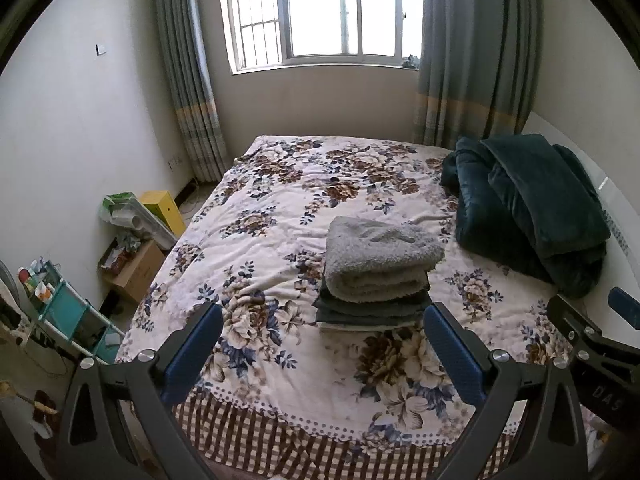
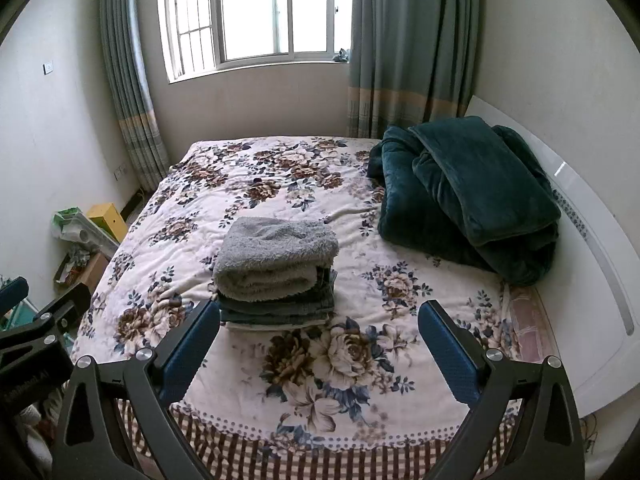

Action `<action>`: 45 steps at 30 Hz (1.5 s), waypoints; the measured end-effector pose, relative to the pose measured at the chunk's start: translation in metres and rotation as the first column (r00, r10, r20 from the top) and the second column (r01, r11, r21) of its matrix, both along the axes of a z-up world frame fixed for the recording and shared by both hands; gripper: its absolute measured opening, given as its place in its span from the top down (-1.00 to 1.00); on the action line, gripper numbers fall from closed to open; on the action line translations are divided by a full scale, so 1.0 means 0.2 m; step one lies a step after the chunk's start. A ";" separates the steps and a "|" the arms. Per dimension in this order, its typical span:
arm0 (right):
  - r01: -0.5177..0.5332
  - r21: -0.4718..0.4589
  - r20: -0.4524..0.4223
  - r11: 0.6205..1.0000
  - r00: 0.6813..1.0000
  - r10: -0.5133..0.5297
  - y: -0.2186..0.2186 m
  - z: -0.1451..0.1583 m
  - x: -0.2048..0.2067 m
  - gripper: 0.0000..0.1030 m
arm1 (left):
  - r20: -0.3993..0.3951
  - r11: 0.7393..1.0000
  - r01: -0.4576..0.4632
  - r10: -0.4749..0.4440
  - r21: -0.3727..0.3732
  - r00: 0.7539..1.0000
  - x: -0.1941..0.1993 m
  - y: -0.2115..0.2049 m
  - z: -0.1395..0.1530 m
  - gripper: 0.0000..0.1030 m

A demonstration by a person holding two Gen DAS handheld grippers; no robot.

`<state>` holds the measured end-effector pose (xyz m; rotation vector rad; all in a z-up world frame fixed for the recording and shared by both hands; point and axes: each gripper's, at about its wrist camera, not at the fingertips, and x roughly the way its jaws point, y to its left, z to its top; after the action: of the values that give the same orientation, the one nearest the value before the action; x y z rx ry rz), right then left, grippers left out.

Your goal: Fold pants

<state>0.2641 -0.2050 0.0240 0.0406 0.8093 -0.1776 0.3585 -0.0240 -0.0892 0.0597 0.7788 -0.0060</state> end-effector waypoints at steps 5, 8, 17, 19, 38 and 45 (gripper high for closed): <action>0.005 0.006 0.005 1.000 1.000 -0.006 0.00 -0.01 -0.04 -0.96 | 0.000 1.000 0.002 -0.002 0.001 1.000 -0.01 0.00 0.00 -0.99; 0.005 0.011 0.007 1.000 1.000 -0.005 0.01 -0.01 -0.05 -0.97 | -0.001 1.000 -0.003 0.003 -0.004 1.000 -0.02 0.01 0.00 -0.99; 0.003 0.010 -0.002 1.000 1.000 -0.003 0.02 0.00 -0.07 -0.97 | -0.004 1.000 -0.014 0.014 -0.007 1.000 -0.05 0.02 0.01 -0.99; 0.003 0.015 -0.003 1.000 1.000 -0.003 0.01 0.01 -0.08 -0.97 | -0.004 1.000 -0.016 0.016 -0.005 1.000 -0.06 0.02 0.00 -0.99; -0.007 0.033 -0.012 0.999 1.000 0.008 -0.01 0.01 -0.12 -1.00 | 0.003 1.000 -0.020 0.020 0.001 1.000 -0.08 0.02 0.00 -0.99; -0.009 0.038 -0.007 0.999 1.000 0.009 -0.01 0.02 -0.11 -1.00 | 0.007 1.000 -0.018 0.018 0.006 1.000 -0.10 0.02 0.00 -0.99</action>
<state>0.2426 -0.2066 0.0274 0.0718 0.8200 -0.1540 0.3393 -0.0210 -0.0883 0.0588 0.7727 0.0142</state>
